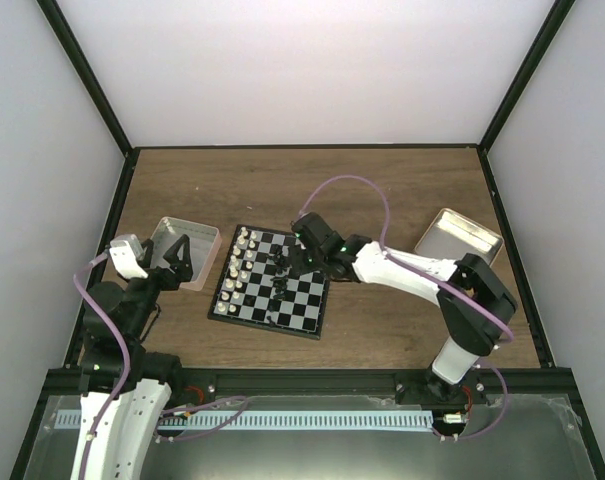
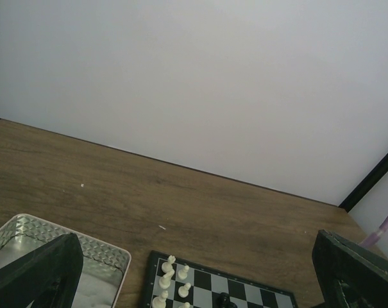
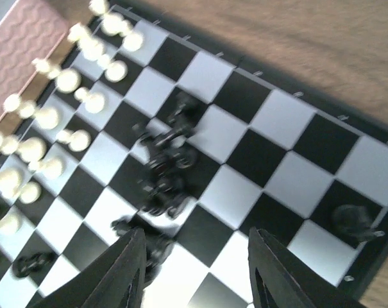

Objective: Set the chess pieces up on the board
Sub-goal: Pick up the chess piece from the chessboard, then place the chess piece on the chessboard.

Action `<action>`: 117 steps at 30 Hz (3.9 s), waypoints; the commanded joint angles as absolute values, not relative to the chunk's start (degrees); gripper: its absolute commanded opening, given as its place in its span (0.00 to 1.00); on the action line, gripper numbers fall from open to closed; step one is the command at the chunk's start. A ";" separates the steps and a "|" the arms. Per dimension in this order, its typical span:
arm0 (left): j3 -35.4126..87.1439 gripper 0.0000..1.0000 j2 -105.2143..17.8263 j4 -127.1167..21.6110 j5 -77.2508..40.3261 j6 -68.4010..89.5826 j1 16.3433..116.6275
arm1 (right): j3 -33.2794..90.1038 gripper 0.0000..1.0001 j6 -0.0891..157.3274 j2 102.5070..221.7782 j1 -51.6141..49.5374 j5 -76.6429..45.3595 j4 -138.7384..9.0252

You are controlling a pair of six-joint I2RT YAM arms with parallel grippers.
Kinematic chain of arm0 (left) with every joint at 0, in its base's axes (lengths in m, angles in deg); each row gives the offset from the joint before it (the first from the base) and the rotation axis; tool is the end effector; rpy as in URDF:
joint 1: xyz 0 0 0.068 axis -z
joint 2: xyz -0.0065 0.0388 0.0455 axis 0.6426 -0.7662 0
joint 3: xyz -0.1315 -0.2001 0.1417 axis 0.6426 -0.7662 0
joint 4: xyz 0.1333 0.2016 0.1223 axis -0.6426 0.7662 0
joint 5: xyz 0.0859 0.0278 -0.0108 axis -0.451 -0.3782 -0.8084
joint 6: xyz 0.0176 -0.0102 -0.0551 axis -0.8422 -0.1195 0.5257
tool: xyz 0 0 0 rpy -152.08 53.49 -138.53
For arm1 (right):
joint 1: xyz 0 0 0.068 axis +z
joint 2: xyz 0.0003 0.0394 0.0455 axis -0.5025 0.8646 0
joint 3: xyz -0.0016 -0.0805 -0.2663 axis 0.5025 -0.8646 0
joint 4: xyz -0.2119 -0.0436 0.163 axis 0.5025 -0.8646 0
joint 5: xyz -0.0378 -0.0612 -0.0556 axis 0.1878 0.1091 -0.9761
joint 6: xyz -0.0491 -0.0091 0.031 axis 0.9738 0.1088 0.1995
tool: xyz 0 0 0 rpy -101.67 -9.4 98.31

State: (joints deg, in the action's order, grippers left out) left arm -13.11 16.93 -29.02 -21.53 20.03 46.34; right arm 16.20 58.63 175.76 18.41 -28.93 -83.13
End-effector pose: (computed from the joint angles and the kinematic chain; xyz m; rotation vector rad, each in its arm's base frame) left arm 0.0975 -0.0147 0.3133 -0.1398 1.6388 -0.4400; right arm 0.2452 0.2715 0.2117 -0.4275 2.4589 0.4557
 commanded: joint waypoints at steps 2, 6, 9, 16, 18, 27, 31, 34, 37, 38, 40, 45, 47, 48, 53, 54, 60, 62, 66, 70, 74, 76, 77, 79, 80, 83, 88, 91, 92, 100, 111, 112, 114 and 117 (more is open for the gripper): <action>-13.55 1.00 16.81 -29.73 -21.43 20.46 45.95 | 17.80 0.43 58.98 176.13 22.71 -26.80 -84.11; -13.57 1.00 16.83 -29.73 -21.45 20.46 45.88 | 18.49 0.33 58.46 178.35 25.13 -26.63 -84.62; -13.52 1.00 16.79 -29.74 -21.37 20.46 45.87 | 18.97 0.27 58.28 180.31 26.06 -26.47 -84.88; -13.53 1.00 16.86 -29.73 -21.27 20.46 45.87 | 20.03 0.27 58.19 182.96 26.61 -26.39 -84.42; -13.52 1.00 16.90 -29.74 -21.27 20.46 45.85 | 20.39 0.27 58.12 183.54 26.59 -26.89 -84.49; -13.59 1.00 16.95 -29.79 -21.30 20.46 45.79 | 21.24 0.20 58.70 185.38 26.71 -27.92 -84.08; -13.56 1.00 16.86 -29.82 -21.22 20.46 45.74 | 21.33 0.16 58.78 186.02 26.74 -27.86 -83.53; -13.59 1.00 16.86 -29.87 -21.27 20.46 45.73 | 21.59 0.16 58.81 186.57 26.71 -28.02 -83.51; -13.58 1.00 16.79 -29.82 -21.24 20.46 45.70 | 21.60 0.16 58.81 186.93 26.78 -28.18 -83.18; -13.54 1.00 16.76 -29.82 -21.20 20.46 45.70 | 21.66 0.16 58.85 186.94 26.73 -28.28 -83.12; -13.53 1.00 16.61 -29.82 -21.07 20.46 45.63 | 21.72 0.10 58.90 187.06 26.74 -28.29 -82.79; -13.52 1.00 16.38 -29.87 -20.92 20.37 45.45 | 22.04 0.04 58.83 185.67 26.72 -28.62 -82.33; -13.51 1.00 16.42 -29.83 -20.86 20.37 45.44 | 21.81 0.04 58.87 184.44 26.76 -28.93 -82.18; -13.53 1.00 16.46 -29.82 -20.91 20.37 45.36 | 21.58 0.04 58.79 183.50 26.72 -29.11 -82.04; -13.54 1.00 16.41 -29.90 -20.70 20.37 45.26 | 19.86 0.04 58.20 179.73 26.73 -30.68 -80.57; -13.52 1.00 16.38 -29.90 -20.68 20.37 45.26 | 19.46 0.04 57.98 179.03 26.71 -31.07 -80.37; -13.52 1.00 16.39 -29.88 -20.66 20.36 45.17 | 15.65 0.04 56.25 174.07 26.61 -35.99 -81.09; -13.60 1.00 16.41 -29.91 -20.49 20.37 45.13 | 13.69 0.04 55.85 172.44 26.43 -37.75 -81.82; -13.52 1.00 16.31 -29.93 -20.31 20.37 45.08 | 11.85 0.04 55.05 169.96 24.84 -38.91 -83.40; -13.56 1.00 16.13 -29.99 -20.22 20.37 45.01 | 11.17 0.05 54.65 169.52 22.98 -38.01 -83.85; -13.52 1.00 16.19 -29.97 -20.18 20.37 45.00 | 10.99 0.05 54.34 171.28 21.42 -37.13 -83.89; -13.58 1.00 16.19 -29.95 -20.22 20.37 45.00 | 11.77 0.05 54.44 173.12 20.33 -37.30 -83.35; -13.53 1.00 16.23 -29.99 -20.12 20.37 45.00 | 12.79 0.05 54.41 174.26 19.36 -37.49 -83.38; -13.56 1.00 16.12 -29.99 -20.12 20.37 45.00 | 16.02 0.05 54.90 176.42 18.41 -39.00 -83.17; -13.57 1.00 16.19 -29.94 -20.13 20.37 45.00 | 16.71 0.05 55.17 177.56 17.80 -39.56 -82.67; -13.55 1.00 16.18 -29.91 -20.20 20.37 44.94 | 19.96 0.05 56.05 180.84 15.39 -39.20 -82.49; -13.57 1.00 16.31 -29.91 -20.35 20.37 44.99 | 22.91 0.05 57.75 184.36 12.49 -37.80 -81.96; -13.56 1.00 16.28 -29.91 -20.32 20.37 44.92 | 23.64 0.05 58.83 186.11 12.04 -36.89 -81.78; -13.53 1.00 16.33 -29.91 -20.26 20.37 44.93 | 23.58 0.05 59.18 186.50 11.95 -36.31 -81.45; -13.52 1.00 16.06 -29.92 -20.23 20.37 44.91 | 23.86 0.05 60.80 189.77 11.59 -33.87 -80.70; -13.55 1.00 16.03 -29.91 -20.30 20.37 44.82 | 24.79 0.09 61.79 191.30 11.06 -34.35 -81.14; -13.55 1.00 15.99 -29.91 -20.31 20.37 44.82 | 24.76 0.10 61.84 191.26 11.06 -34.36 -81.26; -13.52 1.00 15.98 -29.91 -20.30 20.37 44.82 | 24.99 0.14 61.82 190.97 11.06 -34.69 -81.69; -13.55 1.00 15.78 -29.98 -19.95 20.30 44.82 | 25.99 0.22 62.05 189.91 11.06 -34.54 -82.34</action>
